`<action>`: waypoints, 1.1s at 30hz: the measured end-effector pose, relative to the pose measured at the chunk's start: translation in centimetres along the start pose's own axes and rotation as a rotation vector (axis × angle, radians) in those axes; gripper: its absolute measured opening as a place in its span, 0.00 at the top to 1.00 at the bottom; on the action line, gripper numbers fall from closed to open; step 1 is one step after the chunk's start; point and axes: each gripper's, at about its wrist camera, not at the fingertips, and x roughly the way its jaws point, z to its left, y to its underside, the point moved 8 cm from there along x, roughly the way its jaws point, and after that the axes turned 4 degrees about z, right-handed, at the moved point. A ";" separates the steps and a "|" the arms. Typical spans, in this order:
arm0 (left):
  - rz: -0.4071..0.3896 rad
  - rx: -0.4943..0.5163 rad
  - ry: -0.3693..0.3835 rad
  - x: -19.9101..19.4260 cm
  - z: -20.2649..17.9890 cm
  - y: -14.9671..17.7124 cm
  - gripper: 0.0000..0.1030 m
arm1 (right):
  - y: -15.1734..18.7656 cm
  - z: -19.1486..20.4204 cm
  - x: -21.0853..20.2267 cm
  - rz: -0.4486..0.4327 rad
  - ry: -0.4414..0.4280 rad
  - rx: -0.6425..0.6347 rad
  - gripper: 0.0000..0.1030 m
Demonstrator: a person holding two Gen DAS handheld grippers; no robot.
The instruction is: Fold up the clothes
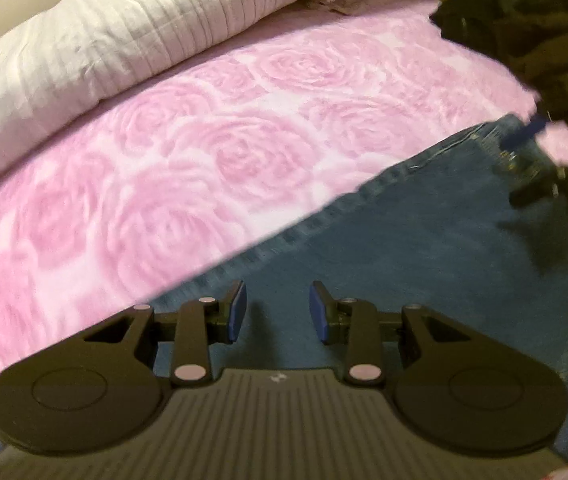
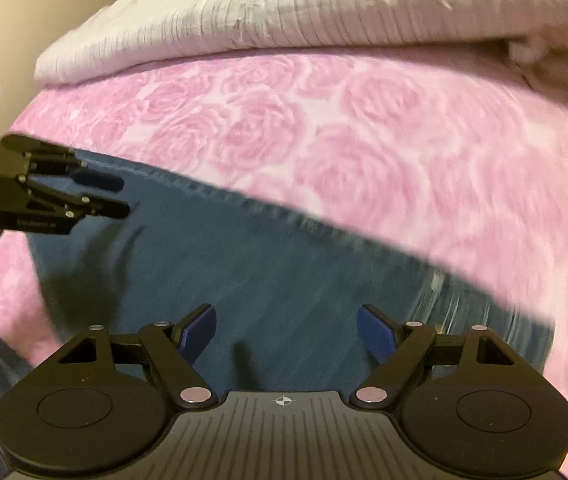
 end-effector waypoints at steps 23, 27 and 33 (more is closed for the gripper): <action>0.128 0.399 -0.003 4.6 2.6 1.2 0.98 | -1.9 -4.5 5.5 0.228 0.023 -0.291 0.79; 0.104 0.450 -0.052 3.1 1.9 1.7 1.00 | -2.0 -2.6 4.0 0.177 0.094 -0.338 0.84; -0.020 0.433 -0.230 -3.8 0.0 2.0 0.99 | -1.0 1.5 -2.3 0.046 0.208 -0.378 0.86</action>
